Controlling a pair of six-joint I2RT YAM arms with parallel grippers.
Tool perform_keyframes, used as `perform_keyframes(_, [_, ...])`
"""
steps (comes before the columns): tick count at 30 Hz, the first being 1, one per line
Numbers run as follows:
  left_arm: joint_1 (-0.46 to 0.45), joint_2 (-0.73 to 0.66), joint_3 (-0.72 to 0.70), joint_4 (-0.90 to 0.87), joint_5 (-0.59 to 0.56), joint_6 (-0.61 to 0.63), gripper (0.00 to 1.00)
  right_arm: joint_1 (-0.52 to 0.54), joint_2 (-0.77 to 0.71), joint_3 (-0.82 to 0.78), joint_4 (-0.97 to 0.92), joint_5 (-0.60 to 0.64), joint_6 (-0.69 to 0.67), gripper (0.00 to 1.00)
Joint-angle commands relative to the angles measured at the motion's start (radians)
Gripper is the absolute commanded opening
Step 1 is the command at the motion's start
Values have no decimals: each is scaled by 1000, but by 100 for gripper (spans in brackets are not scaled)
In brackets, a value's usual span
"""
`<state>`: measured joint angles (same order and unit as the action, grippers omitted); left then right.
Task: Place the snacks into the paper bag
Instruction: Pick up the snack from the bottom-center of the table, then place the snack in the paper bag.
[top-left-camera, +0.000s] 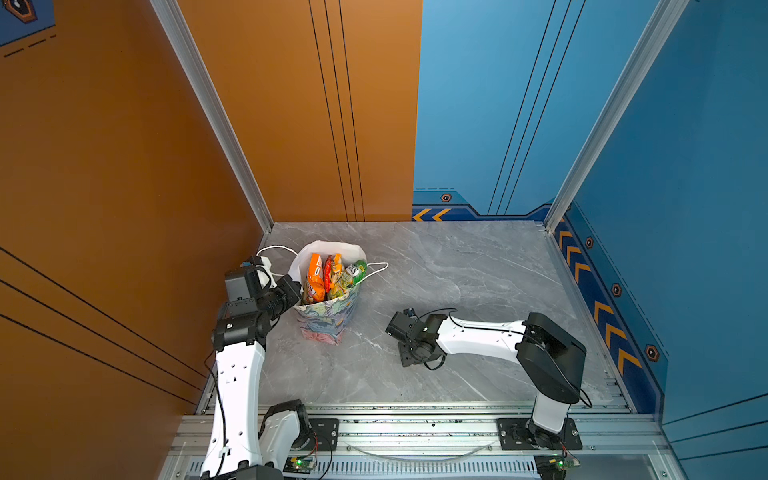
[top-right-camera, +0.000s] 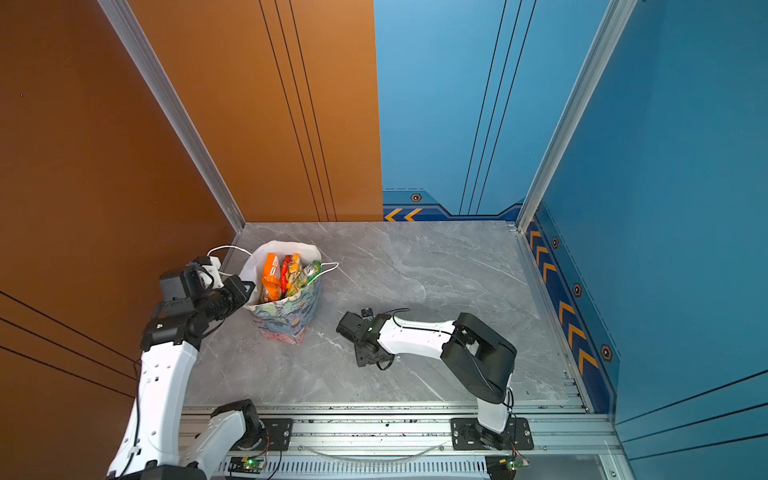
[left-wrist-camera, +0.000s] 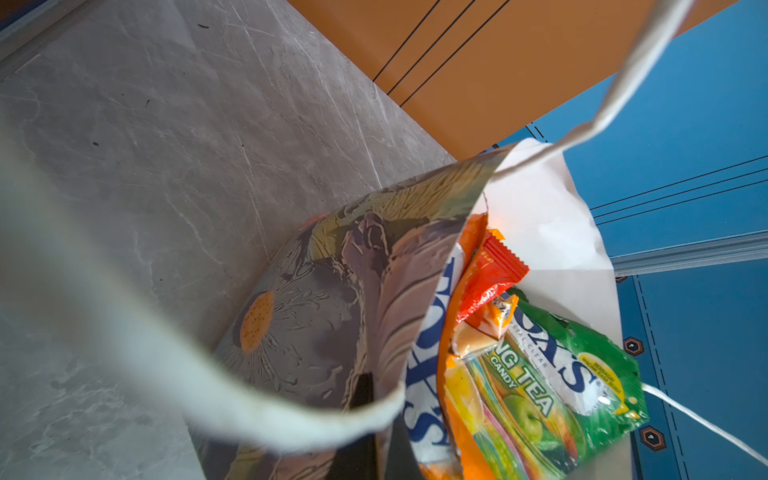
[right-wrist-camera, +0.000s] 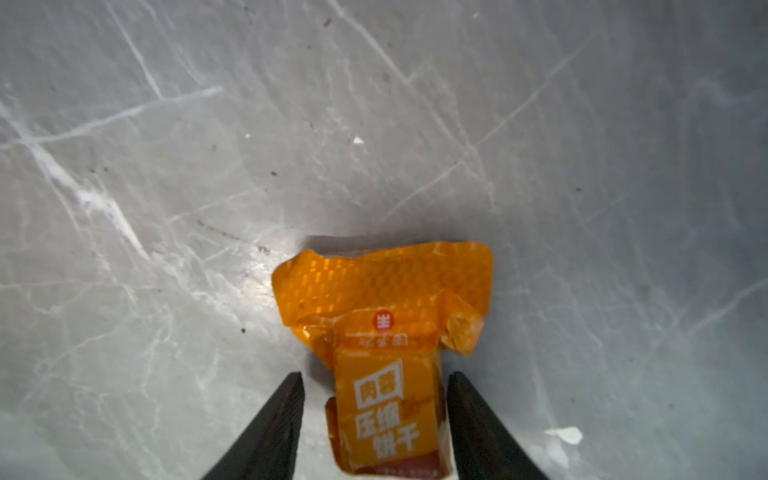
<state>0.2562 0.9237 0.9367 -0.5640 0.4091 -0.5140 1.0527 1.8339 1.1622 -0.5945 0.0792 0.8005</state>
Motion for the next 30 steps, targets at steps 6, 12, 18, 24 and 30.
perform_keyframes(6, [-2,-6,1,64,31,6,0,6,-1,12,-51,24,-16,31])
perform_keyframes(12, [-3,-6,-1,65,31,6,0,6,-70,9,-53,62,-31,29])
perform_keyframes(18, [-6,-8,1,64,34,5,0,-27,-163,40,-100,104,-63,28])
perform_keyframes(24, [-10,-10,2,64,35,6,0,-85,-293,123,-140,161,-121,26])
perform_keyframes(30, [-10,-15,2,64,36,6,0,-121,-342,307,-122,202,-208,25])
